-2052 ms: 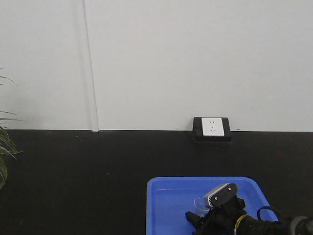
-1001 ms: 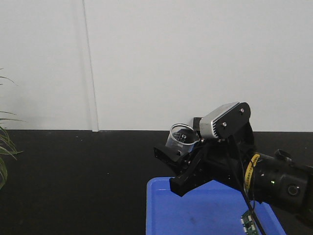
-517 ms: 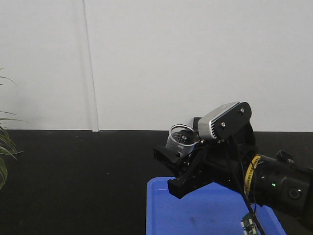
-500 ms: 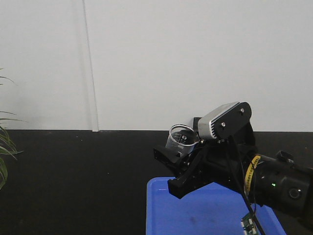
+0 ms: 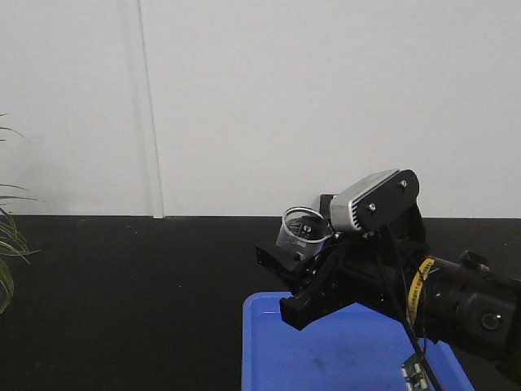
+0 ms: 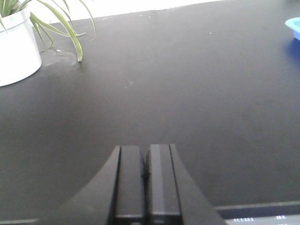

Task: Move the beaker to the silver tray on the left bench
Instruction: 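Close the right gripper on the beaker and lift it up, then hold the beaker in the right gripper while the base drives to the other bench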

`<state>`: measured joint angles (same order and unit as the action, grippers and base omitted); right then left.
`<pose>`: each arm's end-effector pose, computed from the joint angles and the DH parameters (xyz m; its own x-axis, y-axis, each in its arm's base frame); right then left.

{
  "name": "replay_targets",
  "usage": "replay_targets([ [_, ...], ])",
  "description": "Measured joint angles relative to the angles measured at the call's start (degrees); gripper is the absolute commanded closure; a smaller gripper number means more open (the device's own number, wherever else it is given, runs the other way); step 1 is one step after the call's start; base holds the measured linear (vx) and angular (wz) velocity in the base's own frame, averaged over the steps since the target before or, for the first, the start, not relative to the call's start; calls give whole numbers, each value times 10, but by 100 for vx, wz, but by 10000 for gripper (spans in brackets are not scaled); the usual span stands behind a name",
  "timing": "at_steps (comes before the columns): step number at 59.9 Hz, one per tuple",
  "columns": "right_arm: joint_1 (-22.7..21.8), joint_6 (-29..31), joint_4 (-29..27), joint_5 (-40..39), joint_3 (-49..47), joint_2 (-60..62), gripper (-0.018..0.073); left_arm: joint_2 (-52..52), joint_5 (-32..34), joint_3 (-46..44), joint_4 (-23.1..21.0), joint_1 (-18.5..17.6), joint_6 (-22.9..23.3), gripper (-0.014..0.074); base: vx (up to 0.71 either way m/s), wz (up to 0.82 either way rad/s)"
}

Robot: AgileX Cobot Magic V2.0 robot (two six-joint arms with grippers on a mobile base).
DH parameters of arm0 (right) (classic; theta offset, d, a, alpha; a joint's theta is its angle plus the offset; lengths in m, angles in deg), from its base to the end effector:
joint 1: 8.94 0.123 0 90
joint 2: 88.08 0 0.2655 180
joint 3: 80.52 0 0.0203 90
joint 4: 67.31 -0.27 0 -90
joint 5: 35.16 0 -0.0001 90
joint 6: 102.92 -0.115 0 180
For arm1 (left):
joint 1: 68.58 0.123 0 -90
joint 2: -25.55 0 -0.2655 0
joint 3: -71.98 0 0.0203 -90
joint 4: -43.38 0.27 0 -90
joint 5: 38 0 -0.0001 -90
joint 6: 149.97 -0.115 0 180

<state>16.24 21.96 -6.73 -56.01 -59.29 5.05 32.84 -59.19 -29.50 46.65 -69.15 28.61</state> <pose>0.3078 0.1840 0.3092 -0.0730 -0.1034 -0.9920 -0.6890 0.7244 -0.0248 0.1144 0.0012 0.1630 -0.2917 0.0808 -0.9531 0.0130 0.9967 0.0805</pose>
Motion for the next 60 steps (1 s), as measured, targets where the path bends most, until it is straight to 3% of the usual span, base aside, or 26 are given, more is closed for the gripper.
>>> replay_targets([
  [60,0,0,0,0,0,0,572,0,0,0,0,0,0,595,-21,-5],
])
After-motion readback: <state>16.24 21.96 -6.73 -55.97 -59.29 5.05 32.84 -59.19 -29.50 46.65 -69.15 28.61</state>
